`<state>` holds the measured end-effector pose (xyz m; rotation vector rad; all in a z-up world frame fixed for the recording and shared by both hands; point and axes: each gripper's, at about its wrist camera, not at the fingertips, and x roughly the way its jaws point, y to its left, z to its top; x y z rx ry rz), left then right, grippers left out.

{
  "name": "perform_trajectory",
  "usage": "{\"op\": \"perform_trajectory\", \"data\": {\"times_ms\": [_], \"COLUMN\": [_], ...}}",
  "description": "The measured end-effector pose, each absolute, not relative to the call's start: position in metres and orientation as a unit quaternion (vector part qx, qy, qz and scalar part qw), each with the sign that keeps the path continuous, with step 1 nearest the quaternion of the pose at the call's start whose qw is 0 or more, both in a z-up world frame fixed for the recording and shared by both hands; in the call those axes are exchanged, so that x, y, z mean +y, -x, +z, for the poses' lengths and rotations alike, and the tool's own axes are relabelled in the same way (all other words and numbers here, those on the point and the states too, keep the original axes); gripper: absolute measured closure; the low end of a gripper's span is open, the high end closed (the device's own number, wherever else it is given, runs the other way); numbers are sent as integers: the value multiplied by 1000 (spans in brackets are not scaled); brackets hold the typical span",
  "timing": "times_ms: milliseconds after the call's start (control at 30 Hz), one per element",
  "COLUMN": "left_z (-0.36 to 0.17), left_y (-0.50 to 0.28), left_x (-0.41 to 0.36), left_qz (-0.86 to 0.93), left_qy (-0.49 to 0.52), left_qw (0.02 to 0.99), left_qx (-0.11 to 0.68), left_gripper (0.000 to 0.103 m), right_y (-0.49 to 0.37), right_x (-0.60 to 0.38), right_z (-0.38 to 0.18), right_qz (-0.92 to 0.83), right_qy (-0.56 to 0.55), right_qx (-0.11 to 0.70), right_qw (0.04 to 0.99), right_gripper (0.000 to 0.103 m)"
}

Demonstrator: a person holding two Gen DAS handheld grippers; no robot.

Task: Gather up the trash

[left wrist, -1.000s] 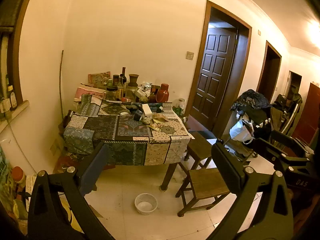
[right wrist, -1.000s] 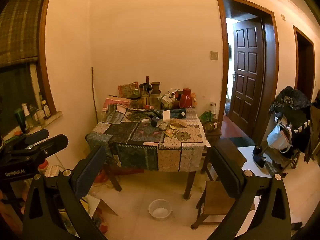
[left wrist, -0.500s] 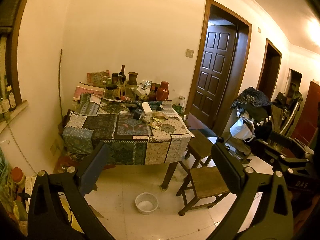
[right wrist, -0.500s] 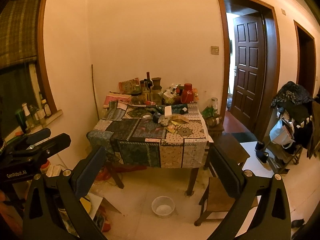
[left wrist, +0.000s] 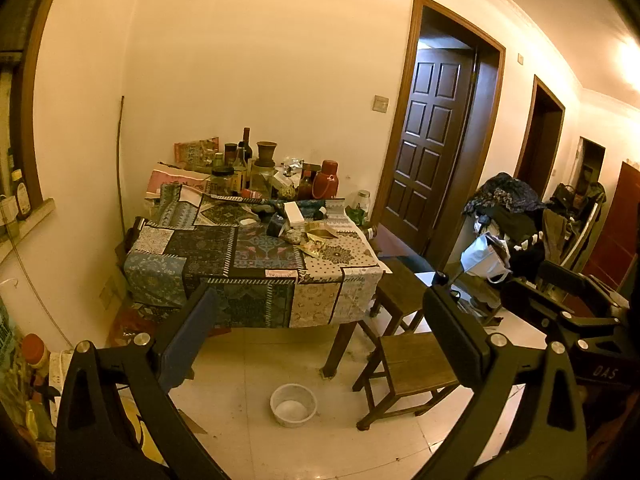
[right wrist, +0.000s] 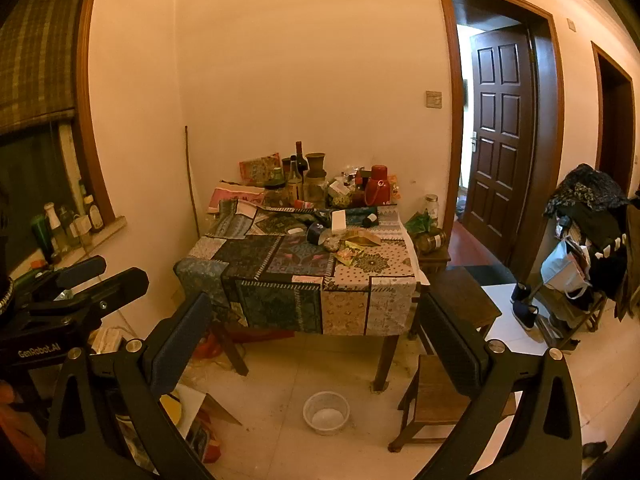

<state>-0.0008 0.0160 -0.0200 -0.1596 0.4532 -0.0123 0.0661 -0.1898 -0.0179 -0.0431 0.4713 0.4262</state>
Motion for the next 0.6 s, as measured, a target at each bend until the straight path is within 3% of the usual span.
{"op": "perform_trajectory", "data": {"times_ms": [600], "left_z": [-21], "left_y": [-2], "left_x": [15], "left_qz": [-7], "left_qy": [79], "left_qw": [971], "left_qx": [226], "left_gripper": [1], "right_y": [-68], "right_x": [-185], "right_z": [-25], "right_qz": [212], "right_qy": [25], "right_qx": [232], "right_qw": [949], "right_gripper": [0]}}
